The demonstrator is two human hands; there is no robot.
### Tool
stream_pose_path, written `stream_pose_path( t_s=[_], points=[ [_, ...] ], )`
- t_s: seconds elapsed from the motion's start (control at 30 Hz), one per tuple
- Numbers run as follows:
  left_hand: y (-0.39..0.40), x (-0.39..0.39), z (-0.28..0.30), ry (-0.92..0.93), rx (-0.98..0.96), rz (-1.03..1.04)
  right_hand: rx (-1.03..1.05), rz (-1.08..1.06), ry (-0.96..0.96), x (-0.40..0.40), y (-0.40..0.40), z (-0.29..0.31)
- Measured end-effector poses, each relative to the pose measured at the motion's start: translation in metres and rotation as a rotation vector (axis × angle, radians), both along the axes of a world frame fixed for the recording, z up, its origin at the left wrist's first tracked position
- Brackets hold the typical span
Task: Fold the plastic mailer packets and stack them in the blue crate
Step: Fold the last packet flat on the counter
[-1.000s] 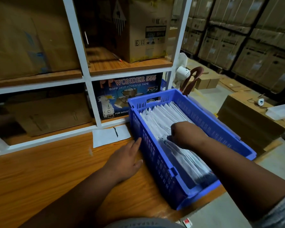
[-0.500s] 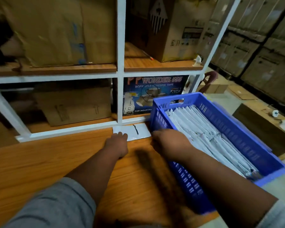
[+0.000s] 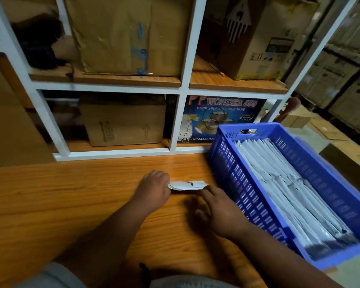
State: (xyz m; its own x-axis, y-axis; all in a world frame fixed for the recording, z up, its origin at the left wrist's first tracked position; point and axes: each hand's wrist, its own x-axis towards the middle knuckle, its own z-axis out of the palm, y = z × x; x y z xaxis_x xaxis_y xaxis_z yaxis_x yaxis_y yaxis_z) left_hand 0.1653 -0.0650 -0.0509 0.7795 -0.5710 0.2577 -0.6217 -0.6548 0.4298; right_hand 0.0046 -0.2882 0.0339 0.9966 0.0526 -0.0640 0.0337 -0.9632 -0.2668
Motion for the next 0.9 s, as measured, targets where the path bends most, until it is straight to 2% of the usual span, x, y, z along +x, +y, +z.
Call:
stream_pose_path(
  t_s=[0.13, 0.2, 0.27, 0.3, 0.37, 0.47, 0.57, 0.63, 0.77, 0.9],
  points=[
    [0.023, -0.039, 0.034, 0.389, -0.468, 0.093, 0.05, -0.118, -0.076, 0.0, -0.002, 0.0],
    [0.03, -0.051, 0.037, 0.543, -0.556, 0.198, 0.118, -0.163, -0.076, 0.006, -0.001, -0.001],
    [0.037, -0.06, 0.031, 0.678, -0.603, 0.316, 0.341, -0.17, -0.058, 0.013, 0.003, -0.004],
    [0.043, -0.065, 0.024, 0.682, -0.592, 0.363, 0.447, -0.189, -0.045, 0.015, 0.006, -0.009],
    [0.058, -0.079, 0.002, 0.503, -0.443, 0.398, 0.521, -0.215, -0.022, 0.016, 0.009, -0.022],
    [0.08, -0.109, -0.025, 0.234, -0.185, 0.418, 0.455, -0.194, 0.019, 0.014, 0.012, -0.056],
    [0.093, -0.136, -0.031, -0.017, -0.024, 0.478, 0.436, -0.216, 0.029, 0.009, 0.02, -0.08],
    [0.099, -0.148, -0.037, -0.137, 0.023, 0.441, 0.424, -0.194, -0.018, 0.007, 0.03, -0.086],
    [0.105, -0.17, -0.06, -0.143, 0.221, 0.188, 0.251, 0.033, -0.189, -0.004, 0.059, -0.085],
    [0.1, -0.182, -0.073, -0.045, 0.404, 0.205, 0.112, 0.213, -0.272, -0.016, 0.09, -0.081]
  ],
)
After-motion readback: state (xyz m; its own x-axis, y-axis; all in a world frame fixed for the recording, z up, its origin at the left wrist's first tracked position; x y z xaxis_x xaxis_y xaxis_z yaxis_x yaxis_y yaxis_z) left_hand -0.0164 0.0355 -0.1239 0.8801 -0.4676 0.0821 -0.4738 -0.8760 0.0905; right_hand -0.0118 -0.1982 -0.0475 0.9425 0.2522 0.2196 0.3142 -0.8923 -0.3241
